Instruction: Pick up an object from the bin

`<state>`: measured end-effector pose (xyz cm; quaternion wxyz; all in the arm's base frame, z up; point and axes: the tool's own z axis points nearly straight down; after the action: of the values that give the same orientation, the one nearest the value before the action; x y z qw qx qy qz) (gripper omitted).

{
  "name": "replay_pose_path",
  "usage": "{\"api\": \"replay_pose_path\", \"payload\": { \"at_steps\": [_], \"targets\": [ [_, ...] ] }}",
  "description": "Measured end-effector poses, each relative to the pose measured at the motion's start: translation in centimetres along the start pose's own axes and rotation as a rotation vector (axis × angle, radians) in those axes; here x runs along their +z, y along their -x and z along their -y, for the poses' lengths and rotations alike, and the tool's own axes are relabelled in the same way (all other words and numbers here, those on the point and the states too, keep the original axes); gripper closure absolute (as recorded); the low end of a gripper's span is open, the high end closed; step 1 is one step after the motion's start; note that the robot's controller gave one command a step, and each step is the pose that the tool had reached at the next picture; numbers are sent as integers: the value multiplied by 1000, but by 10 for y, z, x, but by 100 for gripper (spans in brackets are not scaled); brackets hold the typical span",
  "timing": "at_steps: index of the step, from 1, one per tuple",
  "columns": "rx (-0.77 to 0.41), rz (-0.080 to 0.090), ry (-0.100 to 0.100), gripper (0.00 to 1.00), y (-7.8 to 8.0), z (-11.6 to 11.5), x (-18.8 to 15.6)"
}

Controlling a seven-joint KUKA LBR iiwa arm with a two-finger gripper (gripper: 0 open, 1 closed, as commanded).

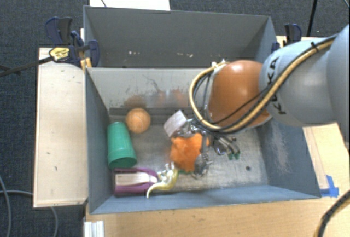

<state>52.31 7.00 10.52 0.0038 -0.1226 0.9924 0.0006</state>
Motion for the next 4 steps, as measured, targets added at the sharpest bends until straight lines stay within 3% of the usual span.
{"api": "replay_pose_path", "payload": {
  "at_steps": [1, 3, 4],
  "targets": [
    [43, 11, 0, 100, 7, -6, 28],
    [44, 9, 1, 100, 7, -6, 26],
    [44, 0, 0, 100, 6, -6, 15]
  ]
}}
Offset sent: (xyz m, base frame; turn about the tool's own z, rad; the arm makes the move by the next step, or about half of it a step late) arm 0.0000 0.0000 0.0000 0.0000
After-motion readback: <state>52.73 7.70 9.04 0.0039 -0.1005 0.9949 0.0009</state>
